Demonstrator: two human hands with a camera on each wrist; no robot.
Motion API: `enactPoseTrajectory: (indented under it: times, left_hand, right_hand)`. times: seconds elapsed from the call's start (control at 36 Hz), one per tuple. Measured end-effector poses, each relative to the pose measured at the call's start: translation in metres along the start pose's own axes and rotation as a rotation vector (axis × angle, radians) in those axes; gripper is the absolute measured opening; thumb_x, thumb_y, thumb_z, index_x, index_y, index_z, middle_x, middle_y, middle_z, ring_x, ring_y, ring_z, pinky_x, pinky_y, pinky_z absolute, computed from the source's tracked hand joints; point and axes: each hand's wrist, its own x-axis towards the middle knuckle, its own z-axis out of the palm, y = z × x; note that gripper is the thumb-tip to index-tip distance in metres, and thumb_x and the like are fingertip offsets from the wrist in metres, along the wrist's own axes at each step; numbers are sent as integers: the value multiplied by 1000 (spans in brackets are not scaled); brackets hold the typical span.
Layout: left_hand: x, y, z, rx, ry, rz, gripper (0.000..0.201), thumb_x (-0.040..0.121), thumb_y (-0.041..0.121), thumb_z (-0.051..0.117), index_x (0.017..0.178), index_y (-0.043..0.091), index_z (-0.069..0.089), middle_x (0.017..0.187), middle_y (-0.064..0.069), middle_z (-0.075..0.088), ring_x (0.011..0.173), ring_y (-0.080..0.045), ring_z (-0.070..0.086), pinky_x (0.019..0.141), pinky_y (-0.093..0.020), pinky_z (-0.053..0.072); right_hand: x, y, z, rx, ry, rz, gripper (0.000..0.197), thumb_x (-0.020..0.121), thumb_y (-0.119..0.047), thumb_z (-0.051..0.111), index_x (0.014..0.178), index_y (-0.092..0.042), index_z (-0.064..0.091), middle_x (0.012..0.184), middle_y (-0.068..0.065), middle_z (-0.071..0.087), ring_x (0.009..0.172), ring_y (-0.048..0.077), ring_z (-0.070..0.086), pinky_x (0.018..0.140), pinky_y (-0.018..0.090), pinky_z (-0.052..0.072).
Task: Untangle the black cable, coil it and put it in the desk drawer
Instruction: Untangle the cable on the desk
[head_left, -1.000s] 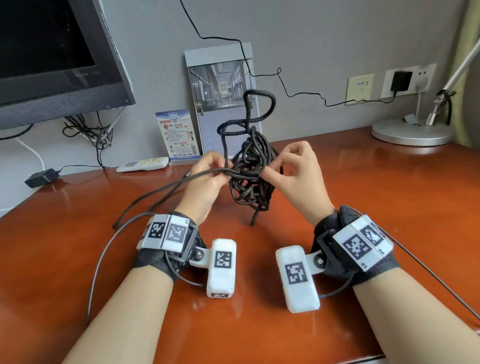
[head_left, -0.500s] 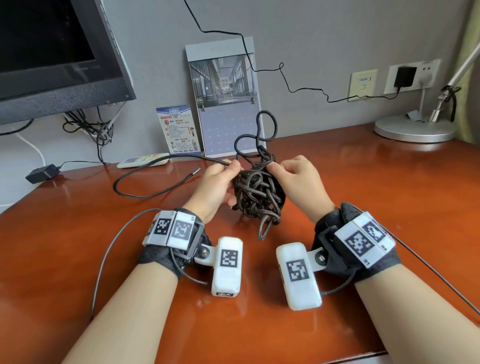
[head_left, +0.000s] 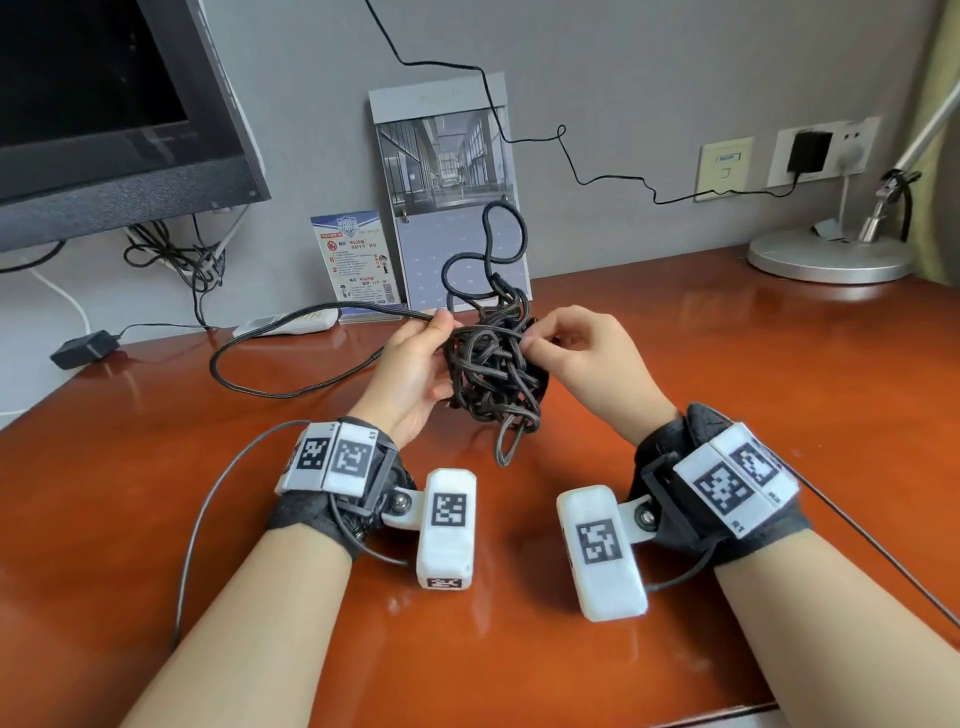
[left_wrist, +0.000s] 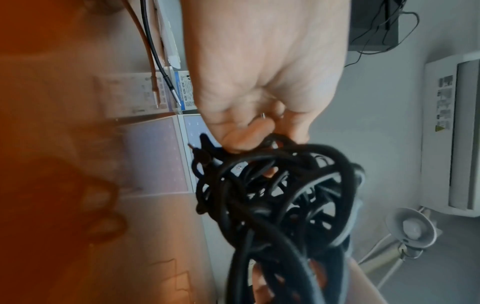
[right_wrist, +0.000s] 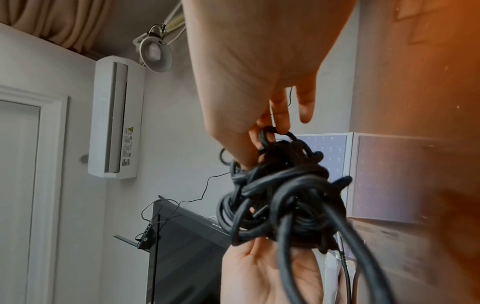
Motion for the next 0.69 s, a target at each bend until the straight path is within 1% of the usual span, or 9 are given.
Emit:
enactPoseTrajectory:
  times: [0.08,0.14,0.28,0.36,0.42,0.5,0.56,0.64,0.69]
  left_hand:
    - [-1,1,-2,4,-37,11,21,101,21,40,85,12,50,86,-8,61,65,-13,60,50,-24,47]
    - [-1,0,-1,35,-69,32,22,101,20,40,84,12,51,94,-12,60,73,-15,61,54,-25,51]
    - [-1,-4,4,113,-58,12,19,100,19,44,83,14,52,77,2,56,54,-3,57,37,-17,34]
    - [-1,-6,1,227,-123,40,16,96,16,51,80,20,50,71,9,59,60,-4,54,38,-16,29]
    - [-4,-5,0,379,-204,75,17,84,12,63,82,23,50,71,12,58,64,-4,50,40,-16,29]
    - [-6,-3,5,469,-270,87,25,66,15,58,89,24,52,84,7,52,62,-6,44,39,-17,28]
    - [-7,-1,8,502,-277,81,27,64,15,53,90,24,54,87,4,50,63,-8,42,39,-18,27]
    - [-8,0,9,569,-292,72,24,64,13,47,84,26,53,92,-1,43,67,-11,34,40,-19,23]
    - [-8,-1,9,593,-313,76,22,67,9,45,80,26,51,86,3,43,65,-10,31,41,-19,20]
  right_hand:
    - [-1,-2,-1,51,30,-14,15,86,-15,66,76,-5,66,82,0,62,65,3,51,62,8,40]
    - [-1,-1,-2,77,66,26,29,89,-25,62,74,0,66,73,0,60,62,5,49,57,9,36]
    - [0,6,0,55,99,178,34,88,-30,65,62,-7,59,63,3,59,56,10,46,57,21,37]
    - [0,6,0,71,90,284,31,85,-26,67,62,-7,56,57,2,52,51,10,42,51,19,34]
    - [0,7,-1,64,79,361,26,83,-23,68,68,-5,56,54,-1,45,49,10,37,43,14,30]
    - [1,8,0,48,80,448,19,81,-22,68,77,-6,59,57,-1,44,50,11,37,35,13,28]
    - [4,8,0,15,109,451,19,82,-22,67,74,-7,57,55,-2,42,49,12,35,41,19,29]
    - [8,11,-1,-105,188,377,31,84,-21,59,57,-14,46,53,-3,42,52,15,38,55,26,32]
    - [8,10,-4,-155,220,344,32,87,-16,53,56,-13,43,53,-3,41,53,17,38,57,26,32]
